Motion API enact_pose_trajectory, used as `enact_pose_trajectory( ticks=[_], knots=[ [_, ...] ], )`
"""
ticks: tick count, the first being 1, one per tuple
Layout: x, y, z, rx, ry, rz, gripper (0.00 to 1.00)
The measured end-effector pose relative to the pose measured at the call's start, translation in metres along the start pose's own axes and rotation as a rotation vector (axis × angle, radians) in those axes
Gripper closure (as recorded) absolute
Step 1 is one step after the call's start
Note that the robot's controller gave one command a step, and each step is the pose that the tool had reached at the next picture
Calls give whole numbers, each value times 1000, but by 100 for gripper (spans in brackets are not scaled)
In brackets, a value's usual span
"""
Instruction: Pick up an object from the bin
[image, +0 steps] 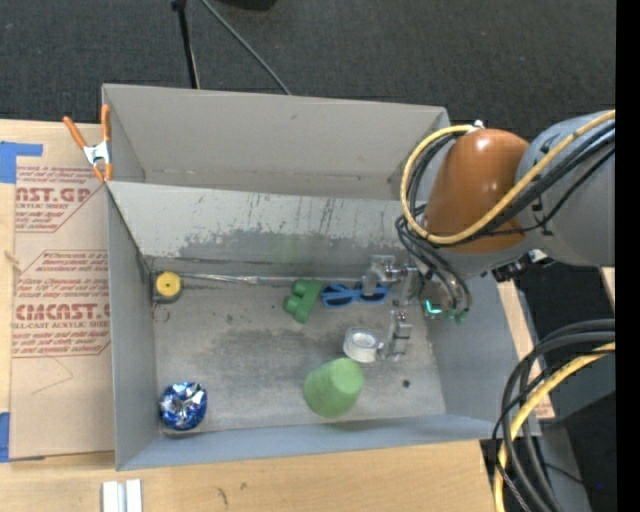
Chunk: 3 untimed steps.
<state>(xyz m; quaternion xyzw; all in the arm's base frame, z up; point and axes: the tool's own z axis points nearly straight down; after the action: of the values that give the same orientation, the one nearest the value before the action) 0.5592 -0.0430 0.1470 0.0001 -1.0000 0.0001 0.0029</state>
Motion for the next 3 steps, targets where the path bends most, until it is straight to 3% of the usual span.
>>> enact_pose_trajectory(
  ticks=[1,2,3],
  knots=[
    [57,31,79,-1,0,-274,0],
    [70,75,77,1,-12,-415,0],
    [70,73,75,2,-12,-412,100]
  ],
)
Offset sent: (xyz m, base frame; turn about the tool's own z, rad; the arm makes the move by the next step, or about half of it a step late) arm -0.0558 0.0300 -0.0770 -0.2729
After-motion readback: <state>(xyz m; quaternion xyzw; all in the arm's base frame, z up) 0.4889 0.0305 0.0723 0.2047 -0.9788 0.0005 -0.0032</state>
